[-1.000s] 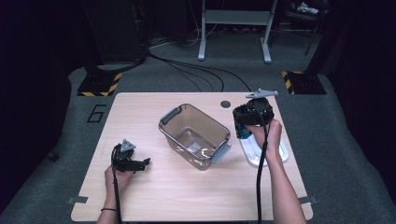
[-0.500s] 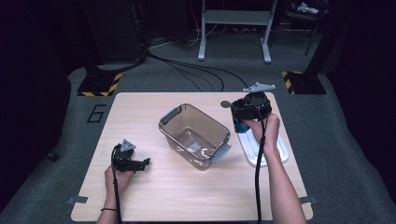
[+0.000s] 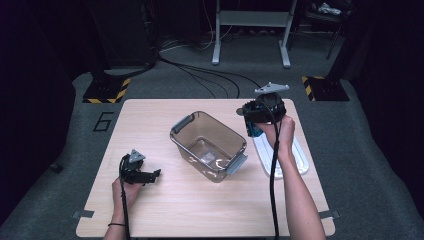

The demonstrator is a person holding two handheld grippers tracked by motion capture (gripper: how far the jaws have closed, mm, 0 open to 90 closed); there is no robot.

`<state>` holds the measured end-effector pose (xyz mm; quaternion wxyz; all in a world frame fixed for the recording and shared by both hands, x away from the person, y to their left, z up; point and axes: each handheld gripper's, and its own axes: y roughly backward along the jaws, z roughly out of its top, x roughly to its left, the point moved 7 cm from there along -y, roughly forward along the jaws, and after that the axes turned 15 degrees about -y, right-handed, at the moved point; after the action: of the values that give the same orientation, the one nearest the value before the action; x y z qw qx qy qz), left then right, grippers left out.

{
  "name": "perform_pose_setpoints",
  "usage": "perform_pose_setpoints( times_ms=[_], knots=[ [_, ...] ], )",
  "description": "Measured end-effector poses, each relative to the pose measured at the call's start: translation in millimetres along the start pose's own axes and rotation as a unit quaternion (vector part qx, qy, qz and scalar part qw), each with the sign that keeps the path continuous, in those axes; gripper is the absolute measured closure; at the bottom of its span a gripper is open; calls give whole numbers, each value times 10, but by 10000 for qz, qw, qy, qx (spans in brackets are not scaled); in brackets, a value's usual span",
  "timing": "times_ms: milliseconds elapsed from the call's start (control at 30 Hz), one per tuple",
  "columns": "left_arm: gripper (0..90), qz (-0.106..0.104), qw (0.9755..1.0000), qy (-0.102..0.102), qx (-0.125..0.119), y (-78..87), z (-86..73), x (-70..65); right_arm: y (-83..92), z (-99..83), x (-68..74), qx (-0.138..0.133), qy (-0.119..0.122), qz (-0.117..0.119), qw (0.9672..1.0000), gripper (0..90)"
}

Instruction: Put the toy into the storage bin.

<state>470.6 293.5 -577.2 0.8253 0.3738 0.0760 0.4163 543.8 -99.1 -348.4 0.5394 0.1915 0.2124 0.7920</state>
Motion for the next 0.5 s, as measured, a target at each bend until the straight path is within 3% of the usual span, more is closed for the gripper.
perform_pose_setpoints(
  times_ms=[500],
  knots=[
    [77,4,10000,-1,-1,1,0,0,98,188,241,-234,215,175,9993,241]
  ],
)
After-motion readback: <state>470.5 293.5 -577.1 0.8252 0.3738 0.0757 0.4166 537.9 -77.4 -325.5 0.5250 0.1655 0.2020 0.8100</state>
